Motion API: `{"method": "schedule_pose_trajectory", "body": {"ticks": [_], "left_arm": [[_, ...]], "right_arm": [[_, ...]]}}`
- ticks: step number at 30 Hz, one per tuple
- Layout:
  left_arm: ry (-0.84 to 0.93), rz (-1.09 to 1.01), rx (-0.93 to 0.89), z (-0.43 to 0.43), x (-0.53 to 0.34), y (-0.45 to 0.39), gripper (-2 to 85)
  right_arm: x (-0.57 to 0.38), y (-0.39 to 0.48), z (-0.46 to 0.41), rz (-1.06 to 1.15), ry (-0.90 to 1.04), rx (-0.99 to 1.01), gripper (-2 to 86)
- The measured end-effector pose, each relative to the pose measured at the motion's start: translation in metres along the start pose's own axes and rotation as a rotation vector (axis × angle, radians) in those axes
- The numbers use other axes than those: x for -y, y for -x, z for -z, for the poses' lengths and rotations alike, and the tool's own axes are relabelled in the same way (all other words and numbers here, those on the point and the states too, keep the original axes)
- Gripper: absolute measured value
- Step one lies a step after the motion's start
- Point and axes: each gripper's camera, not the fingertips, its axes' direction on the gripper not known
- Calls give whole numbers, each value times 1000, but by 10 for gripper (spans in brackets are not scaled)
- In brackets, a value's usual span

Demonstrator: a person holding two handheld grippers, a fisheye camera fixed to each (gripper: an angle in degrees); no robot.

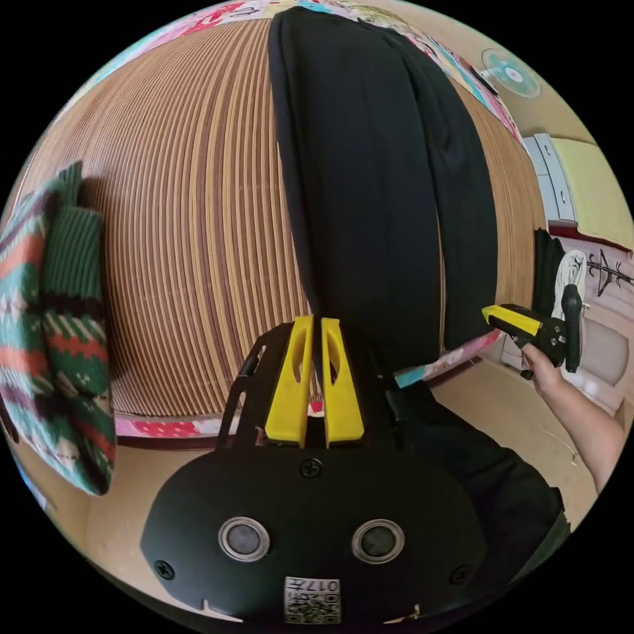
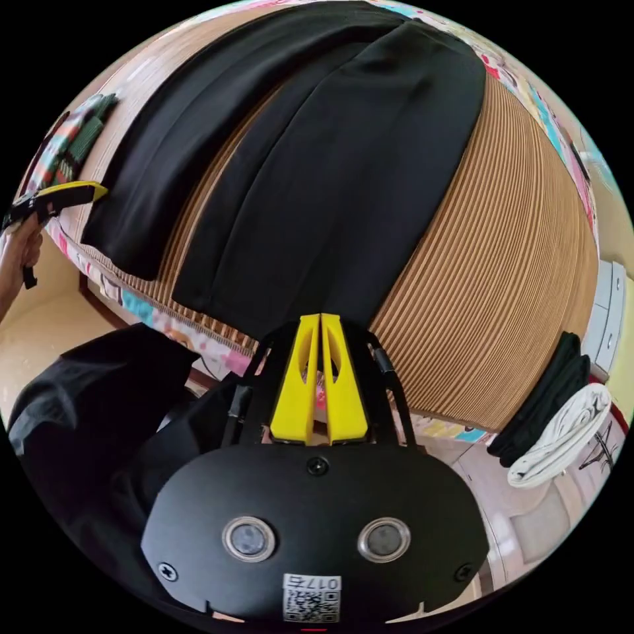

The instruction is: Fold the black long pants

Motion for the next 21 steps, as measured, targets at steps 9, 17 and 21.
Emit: {"method": "schedule_pose_trajectory", "body": {"ticks": [9,17,21], "left_arm": [[83,461,-430,-27,-92,97,43],[98,731,-534,-27,-149,148,-4],[102,680,-605,-23,-144,143,-9]], "right_arm": [[-104,-67,-8,-315,-48,399,29],[-173,-127,-43,-546,-99,682,110],[-176,-122,-77,-544,41,766,93]]}}
